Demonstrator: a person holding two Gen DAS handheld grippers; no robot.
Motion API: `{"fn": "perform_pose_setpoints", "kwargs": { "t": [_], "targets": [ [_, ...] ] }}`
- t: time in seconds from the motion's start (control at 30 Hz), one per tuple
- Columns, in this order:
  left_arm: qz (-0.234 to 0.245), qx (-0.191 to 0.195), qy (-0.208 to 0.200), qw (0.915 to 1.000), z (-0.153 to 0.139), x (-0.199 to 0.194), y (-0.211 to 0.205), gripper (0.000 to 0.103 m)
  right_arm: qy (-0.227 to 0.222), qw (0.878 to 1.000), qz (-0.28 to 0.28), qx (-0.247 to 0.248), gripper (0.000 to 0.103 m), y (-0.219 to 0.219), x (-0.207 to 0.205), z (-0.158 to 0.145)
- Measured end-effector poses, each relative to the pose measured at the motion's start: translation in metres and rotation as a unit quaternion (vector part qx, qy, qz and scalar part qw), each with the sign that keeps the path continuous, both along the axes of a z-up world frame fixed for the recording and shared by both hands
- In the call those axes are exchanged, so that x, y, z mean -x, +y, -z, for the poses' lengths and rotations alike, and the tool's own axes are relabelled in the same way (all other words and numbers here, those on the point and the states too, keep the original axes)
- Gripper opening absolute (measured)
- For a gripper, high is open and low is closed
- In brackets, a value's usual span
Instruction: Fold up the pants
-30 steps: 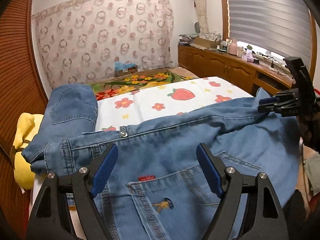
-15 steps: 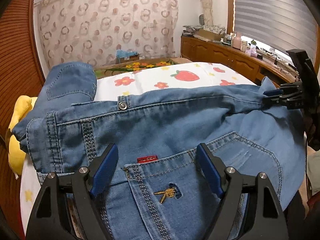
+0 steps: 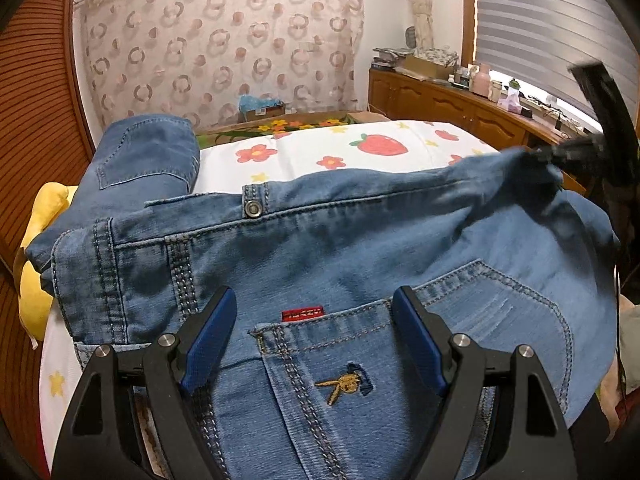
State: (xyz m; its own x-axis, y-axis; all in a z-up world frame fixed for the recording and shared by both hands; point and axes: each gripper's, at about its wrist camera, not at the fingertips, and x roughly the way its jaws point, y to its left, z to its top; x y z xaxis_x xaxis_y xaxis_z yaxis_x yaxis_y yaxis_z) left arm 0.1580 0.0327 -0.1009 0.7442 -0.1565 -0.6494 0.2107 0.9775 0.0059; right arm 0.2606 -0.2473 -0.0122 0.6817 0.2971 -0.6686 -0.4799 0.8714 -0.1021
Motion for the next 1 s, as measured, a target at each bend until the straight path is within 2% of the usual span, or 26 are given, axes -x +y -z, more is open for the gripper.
{"fn": "perform_pose_setpoints", "kwargs": {
  "t": [0.17,0.3,0.33,0.4,0.43,0.5,0.67,0.73,0.83,1.0],
  "targets": [
    [-0.002,-0.003,0.001,1.0,0.001,-0.001,-0.001,0.081,-0.021,1.0,0.018,0.013,0.001,0.016,-0.021,-0.014],
    [0.001,0.001,0.008,1.0,0.002,-0.003,0.001,0.081,0.005,0.999,0.042,0.012,0.002,0.022,-0.041,0.001],
    [0.002,0.002,0.01,0.9999,0.003,-0.004,0.0,0.081,0.009,0.999,0.044,0.007,0.005,0.021,-0.042,0.003],
    [0.004,0.004,0.013,0.9999,0.003,-0.006,0.001,0.081,0.009,0.998,0.057,0.008,0.025,0.017,-0.04,0.006],
    [0.004,0.003,0.014,0.9999,0.003,-0.007,0.001,0.081,0.005,0.998,0.062,0.006,0.03,0.012,-0.037,0.004],
    [0.004,0.003,0.014,0.9999,0.003,-0.007,0.001,0.081,0.004,0.998,0.065,-0.011,0.038,-0.002,-0.031,0.0],
    [0.003,-0.005,0.019,0.9998,0.005,-0.009,0.001,0.081,0.003,0.996,0.081,-0.044,0.039,-0.05,0.004,-0.008],
    [0.003,-0.007,0.021,0.9997,0.005,-0.01,0.0,0.081,-0.003,0.995,0.089,-0.042,0.039,-0.064,0.023,-0.008],
    [0.002,-0.009,0.022,0.9997,0.005,-0.01,-0.002,0.081,-0.016,0.994,0.099,-0.034,0.039,-0.08,0.054,-0.002],
    [0.001,-0.012,0.025,0.9996,0.006,-0.01,-0.006,0.081,-0.014,0.992,0.114,-0.052,0.039,-0.105,0.098,0.016]
  ]
}}
